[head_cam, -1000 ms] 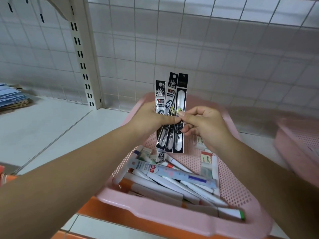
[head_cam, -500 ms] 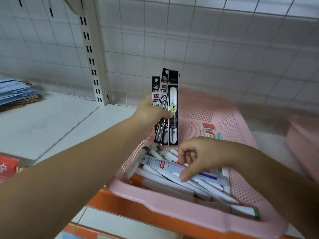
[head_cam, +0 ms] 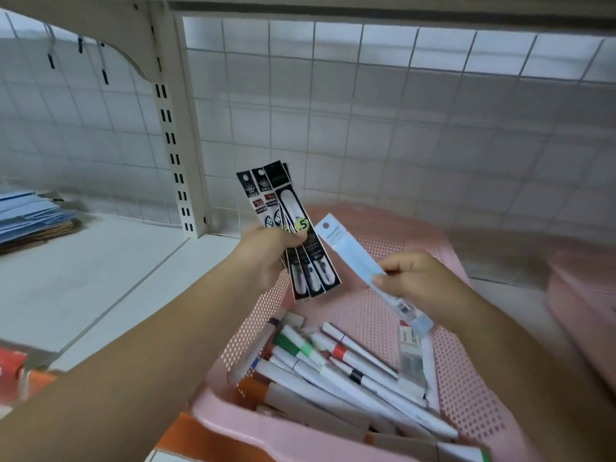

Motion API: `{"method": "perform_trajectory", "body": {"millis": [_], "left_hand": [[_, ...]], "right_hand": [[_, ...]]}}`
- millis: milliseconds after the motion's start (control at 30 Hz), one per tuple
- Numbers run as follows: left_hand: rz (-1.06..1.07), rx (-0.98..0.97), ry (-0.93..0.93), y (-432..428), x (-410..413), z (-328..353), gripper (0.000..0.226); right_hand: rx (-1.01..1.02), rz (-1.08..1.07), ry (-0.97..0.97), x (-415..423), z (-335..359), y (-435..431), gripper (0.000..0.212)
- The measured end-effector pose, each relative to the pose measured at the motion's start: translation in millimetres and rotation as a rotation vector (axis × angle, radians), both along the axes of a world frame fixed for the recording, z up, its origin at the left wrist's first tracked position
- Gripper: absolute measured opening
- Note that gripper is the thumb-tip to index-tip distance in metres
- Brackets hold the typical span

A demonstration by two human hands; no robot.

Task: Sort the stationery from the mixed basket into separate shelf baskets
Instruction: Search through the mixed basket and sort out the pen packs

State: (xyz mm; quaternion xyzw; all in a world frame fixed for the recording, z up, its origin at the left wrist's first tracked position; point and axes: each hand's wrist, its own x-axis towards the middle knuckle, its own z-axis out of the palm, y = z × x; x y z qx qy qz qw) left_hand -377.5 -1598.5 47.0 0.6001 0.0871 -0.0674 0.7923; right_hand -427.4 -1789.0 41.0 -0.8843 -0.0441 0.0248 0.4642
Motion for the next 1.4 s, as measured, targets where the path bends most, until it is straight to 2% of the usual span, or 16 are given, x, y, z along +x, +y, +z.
{"method": "perform_trajectory", "body": {"millis": [100,200,267,333,467,633,867,1033,1100,1200,1300,1400], "left_hand": [[-0.053,0.056,-0.015,-8,-3,-2,0.055],[-0.164,0.049,-0.074,-16,-7,-5,0.054],[-0.233,0.079,-0.119,-22,-11,-7,0.041],[-0.26,0.107,-0.154,-25,-12,-9,0.03],[-0.214,0.128,-0.138,-26,-5,-14,0.053],[-0.238,0.164,-0.173,-26,0,-19,0.042],[-0.284,0.307,-0.313,-32,-16,-5,0.025],[-0.289,0.235,-0.35,-58,-57,30,0.022],[-0.311,0.21,-0.36,-77,-80,41,0.023],[-0.334,0.177,-0.354,-113,-121,45,0.023],[-0.354,0.111,-0.324,-160,-172,45,0.022],[-0.407,0.08,-0.307,-216,-228,45,0.021]], "right_hand": [[0.245,-0.158,-0.011,6,-1,0,0.013],[0.367,-0.138,-0.03,9,-2,8,0.015],[0.402,-0.162,-0.057,11,-3,16,0.009],[0.412,-0.198,-0.093,15,-5,22,0.01],[0.363,-0.233,-0.126,17,-9,22,0.008],[0.355,-0.238,-0.139,15,-9,22,0.012],[0.34,-0.262,-0.097,2,11,18,0.011],[0.379,-0.325,-0.221,-45,38,-11,0.022],[0.263,-0.378,-0.314,-73,48,-35,0.031],[-0.171,-0.444,-0.429,-129,55,-79,0.03],[-0.597,-0.462,-0.401,-202,57,-130,0.034],[-0.8,-0.443,-0.386,-273,53,-184,0.035]]}}
